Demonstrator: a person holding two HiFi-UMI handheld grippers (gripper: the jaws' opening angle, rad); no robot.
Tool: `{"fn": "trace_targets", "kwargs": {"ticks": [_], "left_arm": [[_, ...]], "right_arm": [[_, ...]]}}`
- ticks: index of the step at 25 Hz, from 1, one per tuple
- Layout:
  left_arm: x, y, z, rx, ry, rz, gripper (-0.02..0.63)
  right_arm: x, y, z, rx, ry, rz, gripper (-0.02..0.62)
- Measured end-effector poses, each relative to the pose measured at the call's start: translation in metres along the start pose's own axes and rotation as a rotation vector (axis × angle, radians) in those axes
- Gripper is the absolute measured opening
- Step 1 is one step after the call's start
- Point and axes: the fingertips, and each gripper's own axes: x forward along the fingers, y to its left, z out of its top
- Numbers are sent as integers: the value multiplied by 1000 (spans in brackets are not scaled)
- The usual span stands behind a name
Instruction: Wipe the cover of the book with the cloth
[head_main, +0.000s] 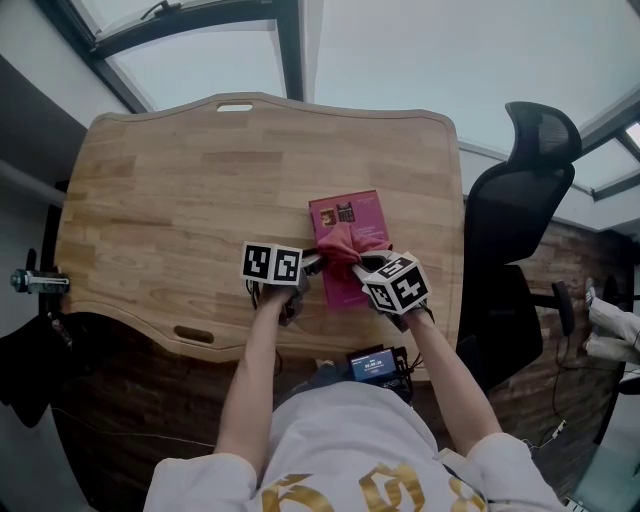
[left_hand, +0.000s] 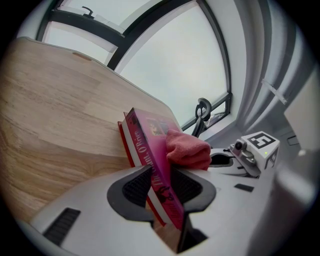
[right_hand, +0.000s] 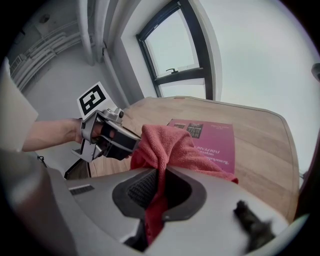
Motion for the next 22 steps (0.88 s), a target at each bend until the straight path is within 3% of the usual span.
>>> {"fn": "trace_targets", "kwargs": {"ticks": [22], "left_arm": [[0,0,0,-3,-1,-11,129]], "right_arm": [[19,-17,34,-10,-24,-21,40]]}}
